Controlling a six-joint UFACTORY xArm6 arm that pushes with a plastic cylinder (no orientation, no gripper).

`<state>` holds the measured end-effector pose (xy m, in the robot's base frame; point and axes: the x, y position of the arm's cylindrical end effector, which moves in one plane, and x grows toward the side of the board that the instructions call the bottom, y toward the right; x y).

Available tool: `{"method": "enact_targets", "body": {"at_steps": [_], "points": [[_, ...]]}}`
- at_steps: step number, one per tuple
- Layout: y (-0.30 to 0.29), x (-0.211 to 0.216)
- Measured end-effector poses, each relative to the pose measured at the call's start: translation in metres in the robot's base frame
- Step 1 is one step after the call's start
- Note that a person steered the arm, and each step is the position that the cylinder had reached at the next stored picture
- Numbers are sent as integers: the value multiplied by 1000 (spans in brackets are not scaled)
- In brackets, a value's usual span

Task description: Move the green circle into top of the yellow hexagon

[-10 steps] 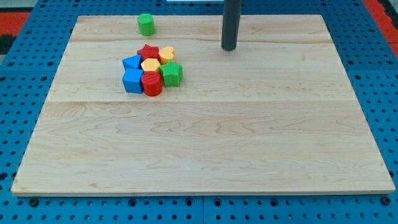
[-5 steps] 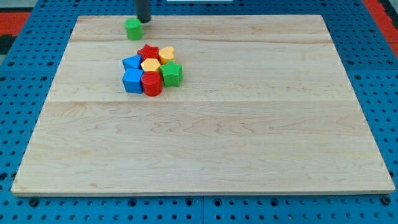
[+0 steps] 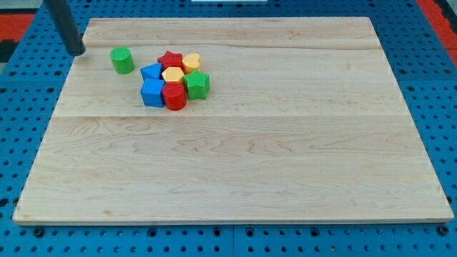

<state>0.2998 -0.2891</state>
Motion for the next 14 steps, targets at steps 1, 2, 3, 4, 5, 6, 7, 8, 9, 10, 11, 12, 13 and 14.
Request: {"method": "enact_targets", "body": {"at_steps": [1, 2, 3, 4, 5, 6, 7, 8, 9, 10, 11, 12, 13, 14], "points": [[46, 14], [100, 16], [113, 21], [138, 23], [122, 23], [118, -7], [147, -7], [159, 17], [160, 29], [189, -11], [251, -25], [287, -18], [323, -16], [361, -13]]}}
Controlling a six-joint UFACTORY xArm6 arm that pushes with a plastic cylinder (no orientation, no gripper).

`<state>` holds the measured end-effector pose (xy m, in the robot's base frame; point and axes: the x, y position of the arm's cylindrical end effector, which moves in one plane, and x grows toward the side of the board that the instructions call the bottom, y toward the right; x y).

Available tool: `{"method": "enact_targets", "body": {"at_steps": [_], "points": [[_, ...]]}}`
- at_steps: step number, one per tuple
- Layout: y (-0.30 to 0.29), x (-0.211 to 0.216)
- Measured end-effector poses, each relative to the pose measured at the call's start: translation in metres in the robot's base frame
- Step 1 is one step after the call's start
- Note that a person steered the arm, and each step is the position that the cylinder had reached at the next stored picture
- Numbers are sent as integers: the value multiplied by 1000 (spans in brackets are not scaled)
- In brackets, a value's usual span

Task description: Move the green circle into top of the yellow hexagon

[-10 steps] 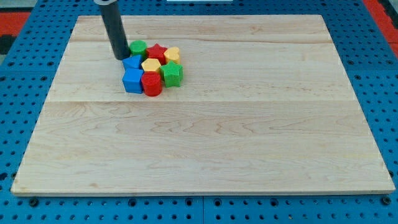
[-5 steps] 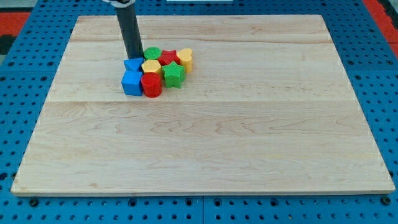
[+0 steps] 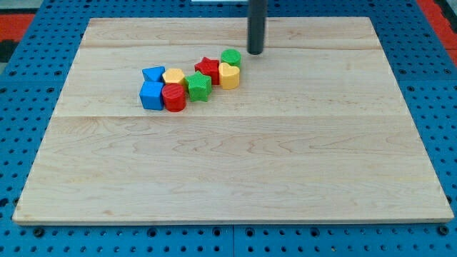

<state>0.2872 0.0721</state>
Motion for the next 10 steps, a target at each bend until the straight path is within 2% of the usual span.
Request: {"method": "enact_targets", "body": {"at_steps": [1, 3, 4, 6, 7, 8, 10], "points": [[8, 33], [-81, 31], [-107, 31], [-108, -24], [-121, -34], [-133, -33], [-152, 2]]}}
